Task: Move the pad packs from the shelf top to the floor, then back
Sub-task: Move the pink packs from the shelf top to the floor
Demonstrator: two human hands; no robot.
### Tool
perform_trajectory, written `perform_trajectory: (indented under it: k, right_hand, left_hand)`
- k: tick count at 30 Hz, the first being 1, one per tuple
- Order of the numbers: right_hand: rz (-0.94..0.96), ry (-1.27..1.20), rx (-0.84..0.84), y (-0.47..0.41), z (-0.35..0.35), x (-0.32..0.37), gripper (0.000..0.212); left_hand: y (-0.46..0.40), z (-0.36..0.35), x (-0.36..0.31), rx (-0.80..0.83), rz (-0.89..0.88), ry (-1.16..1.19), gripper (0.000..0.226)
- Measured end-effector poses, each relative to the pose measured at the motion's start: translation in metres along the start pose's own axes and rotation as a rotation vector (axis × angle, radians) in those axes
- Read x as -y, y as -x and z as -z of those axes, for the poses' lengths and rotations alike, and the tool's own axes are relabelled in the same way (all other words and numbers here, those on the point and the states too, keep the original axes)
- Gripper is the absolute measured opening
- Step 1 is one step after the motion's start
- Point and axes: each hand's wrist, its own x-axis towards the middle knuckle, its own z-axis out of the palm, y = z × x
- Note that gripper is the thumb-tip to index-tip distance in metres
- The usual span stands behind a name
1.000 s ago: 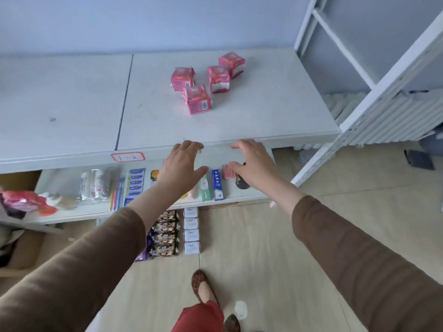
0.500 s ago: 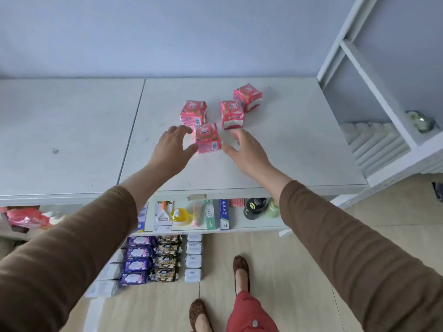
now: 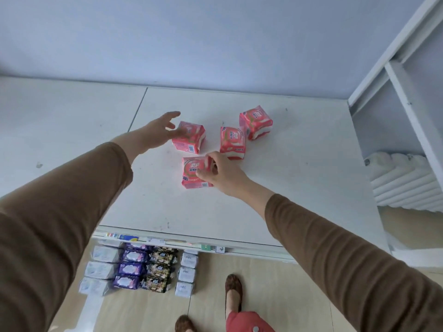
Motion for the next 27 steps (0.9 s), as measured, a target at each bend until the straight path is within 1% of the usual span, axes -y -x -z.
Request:
perform_trajectory:
  k: [2,4,7,9,12,14,18,22,24,27]
  right_hand:
    - [0.001,-0.019,0.053,0.0,0.004,-0.003,0.046]
    - [-0.004,-0.067,0.101,0.0,0.006,-0.005,0.055]
    - [-0.038,-0.178,0.178,0.002,0.005,-0.006,0.056]
    - [-0.056,-0.25,0.193,0.007,0.004,-0.006,0.055]
    - [-0.041,-0.337,0.153,0.02,0.002,-0.007,0.053]
    - [-0.029,-0.391,0.114,0.034,0.0,-0.006,0.051]
    - [-0.014,-0.427,0.028,0.079,-0.01,-0.002,0.042]
    - [-0.001,-0.471,-0.052,0.147,-0.029,0.012,0.033]
    - [-0.018,-0.542,-0.089,0.187,-0.046,0.014,0.032]
    - [-0.08,-0.605,-0.13,0.242,-0.076,0.009,0.028]
  left_hand:
    - [-0.004,-0.003,0.001,0.1,0.009,0.0,0.065]
    - [-0.007,-0.005,0.002,0.177,0.016,0.053,0.06]
    - [-0.003,-0.005,-0.001,0.232,0.037,0.117,0.063]
    - [0.003,-0.005,-0.001,0.213,0.036,0.153,0.066]
    - [0.021,-0.008,0.002,0.12,-0.02,0.203,0.067]
    - [0.04,-0.011,0.006,0.104,-0.071,0.244,0.064]
    - [0.09,-0.018,0.016,0.111,-0.155,0.326,0.052]
    - [0.157,-0.03,0.035,0.146,-0.216,0.377,0.048]
    - [0.197,-0.039,0.049,0.187,-0.239,0.414,0.045]
    - [0.253,-0.059,0.076,0.23,-0.229,0.452,0.043]
